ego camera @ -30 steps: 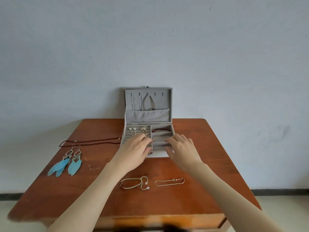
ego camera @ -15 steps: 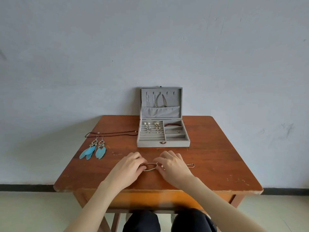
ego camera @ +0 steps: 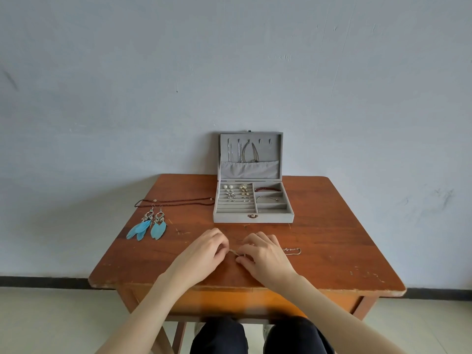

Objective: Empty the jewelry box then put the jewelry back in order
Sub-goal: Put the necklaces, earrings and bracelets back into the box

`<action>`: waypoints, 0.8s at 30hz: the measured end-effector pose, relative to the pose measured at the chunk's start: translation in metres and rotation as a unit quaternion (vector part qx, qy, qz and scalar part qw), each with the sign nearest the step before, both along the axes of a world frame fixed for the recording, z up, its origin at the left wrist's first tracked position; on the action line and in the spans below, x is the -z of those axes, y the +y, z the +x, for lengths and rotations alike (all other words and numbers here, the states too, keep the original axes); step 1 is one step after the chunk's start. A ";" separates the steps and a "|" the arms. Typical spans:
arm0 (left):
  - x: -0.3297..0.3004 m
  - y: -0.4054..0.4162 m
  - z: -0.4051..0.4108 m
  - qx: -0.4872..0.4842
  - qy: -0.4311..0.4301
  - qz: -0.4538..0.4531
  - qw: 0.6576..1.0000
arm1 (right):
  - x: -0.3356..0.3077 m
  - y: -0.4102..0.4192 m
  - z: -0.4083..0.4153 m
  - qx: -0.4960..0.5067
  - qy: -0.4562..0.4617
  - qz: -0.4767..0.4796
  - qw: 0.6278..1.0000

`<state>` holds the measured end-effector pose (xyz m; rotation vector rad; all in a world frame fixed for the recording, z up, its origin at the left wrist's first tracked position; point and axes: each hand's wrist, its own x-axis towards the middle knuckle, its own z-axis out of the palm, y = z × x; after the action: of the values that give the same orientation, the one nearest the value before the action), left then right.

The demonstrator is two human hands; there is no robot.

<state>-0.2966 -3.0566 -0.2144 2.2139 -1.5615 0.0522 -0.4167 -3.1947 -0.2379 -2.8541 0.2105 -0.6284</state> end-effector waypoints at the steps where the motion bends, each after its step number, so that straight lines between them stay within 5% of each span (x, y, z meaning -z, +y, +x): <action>1: -0.004 -0.003 0.000 -0.001 0.003 -0.010 1.000 | -0.001 -0.001 0.000 0.000 -0.008 0.004 1.000; 10: -0.028 -0.050 0.009 0.048 -0.057 -0.070 0.995 | -0.046 -0.051 -0.002 0.039 -0.069 0.130 0.988; 24: -0.039 -0.144 0.029 0.029 -0.017 -0.175 0.984 | -0.064 -0.138 0.023 0.022 -0.149 0.062 0.987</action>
<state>-0.2673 -3.2008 -0.1751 1.9018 -1.5020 0.3232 -0.3932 -3.3332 -0.1742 -2.6017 0.2526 -1.0016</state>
